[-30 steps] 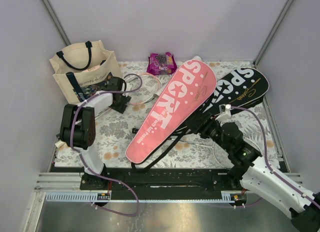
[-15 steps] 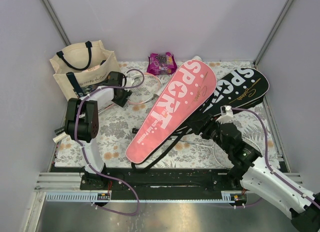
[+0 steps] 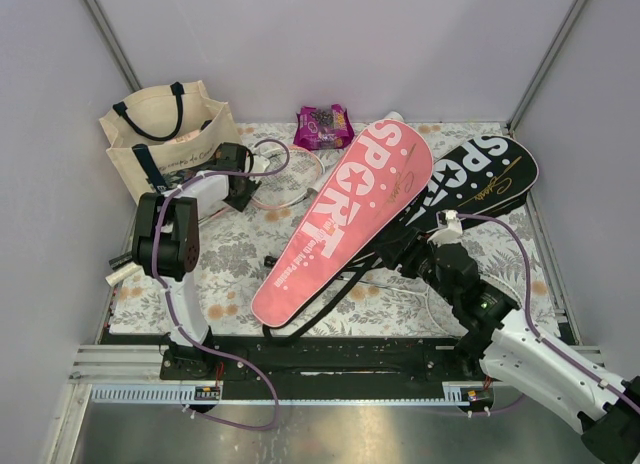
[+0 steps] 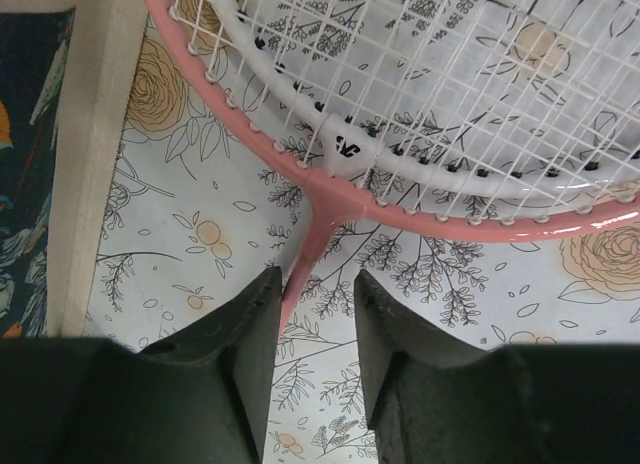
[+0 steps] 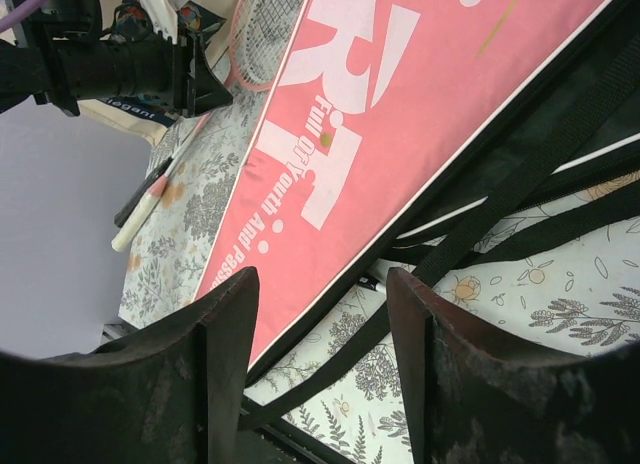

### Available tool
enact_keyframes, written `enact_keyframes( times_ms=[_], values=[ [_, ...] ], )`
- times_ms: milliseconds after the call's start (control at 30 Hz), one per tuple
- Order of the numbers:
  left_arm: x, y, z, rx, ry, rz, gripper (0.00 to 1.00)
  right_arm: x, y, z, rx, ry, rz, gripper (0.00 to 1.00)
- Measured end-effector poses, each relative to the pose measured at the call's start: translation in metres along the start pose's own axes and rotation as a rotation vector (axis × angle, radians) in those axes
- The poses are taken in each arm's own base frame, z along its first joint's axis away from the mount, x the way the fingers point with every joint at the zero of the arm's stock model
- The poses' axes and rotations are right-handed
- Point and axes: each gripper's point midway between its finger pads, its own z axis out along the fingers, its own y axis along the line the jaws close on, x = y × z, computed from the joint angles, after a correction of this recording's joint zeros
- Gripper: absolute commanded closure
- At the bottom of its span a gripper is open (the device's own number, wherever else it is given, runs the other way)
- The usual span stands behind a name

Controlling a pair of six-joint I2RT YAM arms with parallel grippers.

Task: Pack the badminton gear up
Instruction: Pick up the racket from the center of the board.

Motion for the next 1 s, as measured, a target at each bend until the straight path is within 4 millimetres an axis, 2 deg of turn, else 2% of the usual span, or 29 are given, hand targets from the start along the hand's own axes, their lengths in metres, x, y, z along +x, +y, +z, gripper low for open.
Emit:
enact_keyframes(
  times_ms=[167,467,667,800,900,1000],
  values=[
    [0.000,0.000,0.000,0.000,-0.001,-0.001,0.81,-0.004,0.004,-0.003,-0.016,-0.014,0.002,0.37],
    [0.001,-0.003,-0.002,0.019,0.004,0.014,1.00,-0.005,0.005,-0.004,-0.022,-0.020,0.004,0.37],
    [0.005,-0.010,-0.008,0.049,0.010,-0.006,1.00,-0.008,0.008,-0.006,-0.035,-0.030,0.007,0.37],
    [0.018,-0.019,-0.017,0.064,0.023,-0.037,1.00,-0.008,0.008,-0.007,-0.036,-0.031,0.007,0.37],
    [0.024,-0.023,-0.021,0.072,0.041,-0.050,0.79,-0.008,0.008,-0.007,-0.036,-0.031,0.007,0.37],
    [0.026,-0.025,-0.021,0.073,0.048,-0.061,0.72,-0.008,0.008,-0.007,-0.036,-0.031,0.007,0.36]
  ],
)
